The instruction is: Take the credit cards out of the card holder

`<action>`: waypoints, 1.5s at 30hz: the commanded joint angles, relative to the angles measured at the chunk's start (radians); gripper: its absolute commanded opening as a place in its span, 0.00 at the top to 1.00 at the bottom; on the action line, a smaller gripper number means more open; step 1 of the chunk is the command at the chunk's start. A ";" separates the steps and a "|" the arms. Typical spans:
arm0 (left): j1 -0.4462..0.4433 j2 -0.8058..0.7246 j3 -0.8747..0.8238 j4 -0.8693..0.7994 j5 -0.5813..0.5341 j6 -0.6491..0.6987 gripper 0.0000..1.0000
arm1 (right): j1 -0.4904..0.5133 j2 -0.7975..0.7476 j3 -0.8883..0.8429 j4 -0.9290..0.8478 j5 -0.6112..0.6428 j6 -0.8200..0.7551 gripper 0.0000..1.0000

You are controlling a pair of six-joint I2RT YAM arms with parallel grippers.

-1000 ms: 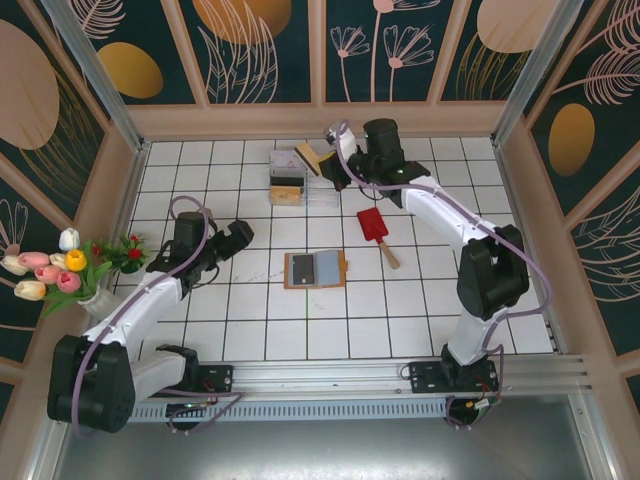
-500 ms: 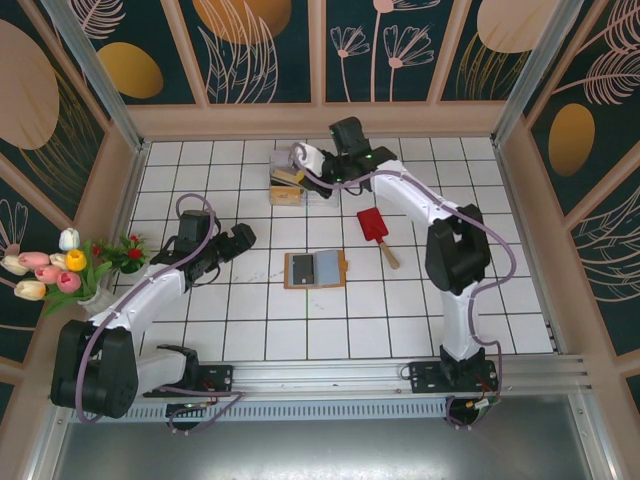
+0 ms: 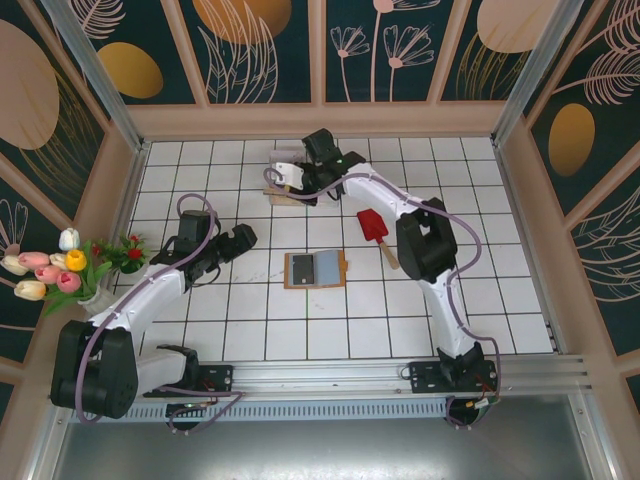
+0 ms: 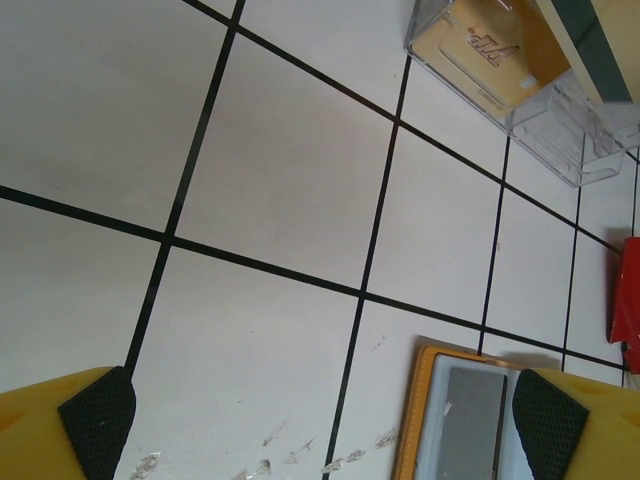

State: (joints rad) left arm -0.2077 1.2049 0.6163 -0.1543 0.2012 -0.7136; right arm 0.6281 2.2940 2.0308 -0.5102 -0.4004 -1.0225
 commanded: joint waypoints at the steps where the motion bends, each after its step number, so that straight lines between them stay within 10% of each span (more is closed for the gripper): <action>1: 0.004 0.011 -0.012 -0.008 0.033 0.010 0.02 | -0.013 0.065 0.086 -0.084 0.049 -0.078 1.00; 45: 0.005 0.056 -0.073 0.067 0.104 -0.032 0.01 | -0.024 0.117 0.161 -0.072 0.062 -0.081 1.00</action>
State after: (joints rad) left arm -0.2077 1.2533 0.5560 -0.1081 0.2886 -0.7372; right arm 0.6102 2.4271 2.1639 -0.5762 -0.3424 -1.0981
